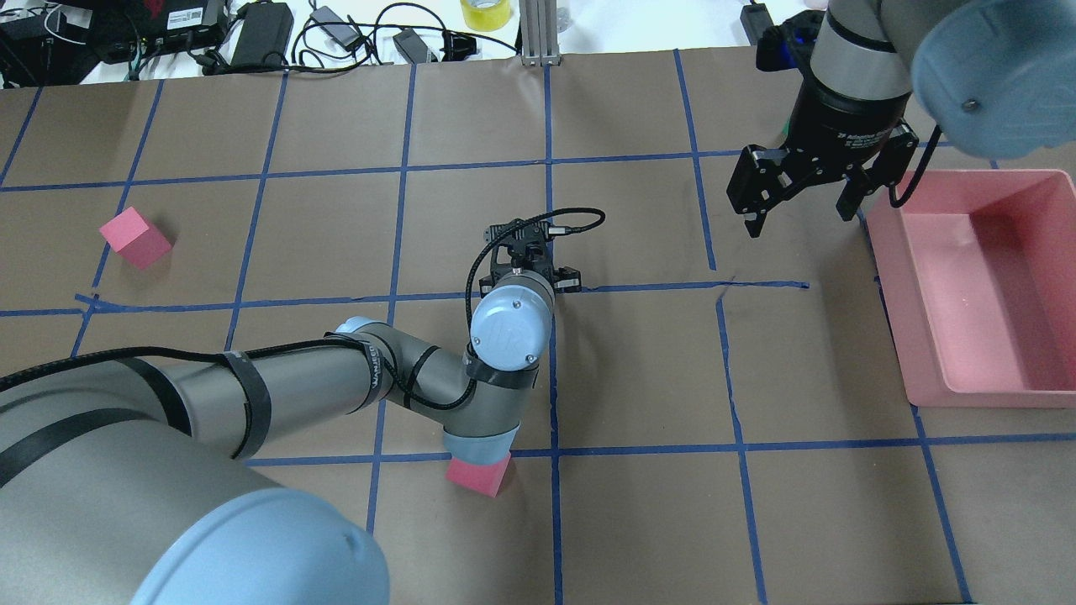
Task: Align button upright
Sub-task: 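Lift and rotate the button with the left gripper, cap up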
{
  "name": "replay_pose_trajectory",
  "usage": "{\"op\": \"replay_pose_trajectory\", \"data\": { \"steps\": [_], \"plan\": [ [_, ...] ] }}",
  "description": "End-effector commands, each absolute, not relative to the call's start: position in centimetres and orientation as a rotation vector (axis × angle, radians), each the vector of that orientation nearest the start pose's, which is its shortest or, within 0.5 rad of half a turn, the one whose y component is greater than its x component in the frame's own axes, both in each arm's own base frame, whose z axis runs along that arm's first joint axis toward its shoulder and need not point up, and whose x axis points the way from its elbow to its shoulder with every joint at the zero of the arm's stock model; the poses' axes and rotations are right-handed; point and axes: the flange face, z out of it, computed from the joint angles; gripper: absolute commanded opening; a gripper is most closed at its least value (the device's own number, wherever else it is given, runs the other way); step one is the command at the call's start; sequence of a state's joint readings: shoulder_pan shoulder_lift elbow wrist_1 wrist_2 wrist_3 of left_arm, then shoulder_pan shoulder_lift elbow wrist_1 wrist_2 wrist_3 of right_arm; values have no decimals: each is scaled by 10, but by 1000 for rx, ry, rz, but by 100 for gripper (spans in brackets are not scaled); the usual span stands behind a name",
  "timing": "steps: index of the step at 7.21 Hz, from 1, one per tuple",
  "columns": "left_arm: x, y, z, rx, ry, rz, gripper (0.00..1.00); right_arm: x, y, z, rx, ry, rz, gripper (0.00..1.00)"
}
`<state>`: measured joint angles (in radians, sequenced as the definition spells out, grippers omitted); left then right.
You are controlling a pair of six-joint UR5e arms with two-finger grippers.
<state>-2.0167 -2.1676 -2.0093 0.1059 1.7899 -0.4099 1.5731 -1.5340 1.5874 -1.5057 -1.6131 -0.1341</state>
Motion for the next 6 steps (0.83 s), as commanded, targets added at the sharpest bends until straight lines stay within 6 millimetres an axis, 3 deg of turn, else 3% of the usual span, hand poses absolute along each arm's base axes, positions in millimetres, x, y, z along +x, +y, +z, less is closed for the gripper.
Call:
{"op": "replay_pose_trajectory", "data": {
  "steps": [1,2,5,6],
  "plan": [
    [-355,-497,199,-106,3045,-1036,0,129,-495,454,-315,3157,197,100],
    [-355,-501,216,-203,3128,-900,0,129,-495,455,-346,3151,187,100],
    [-367,-499,258,-492,3310,-255,0,132,-495,454,-333,3147,183,100],
    [-356,-509,267,-582,3314,-42,0,133,-495,454,-333,3146,182,100]
  ]
}}
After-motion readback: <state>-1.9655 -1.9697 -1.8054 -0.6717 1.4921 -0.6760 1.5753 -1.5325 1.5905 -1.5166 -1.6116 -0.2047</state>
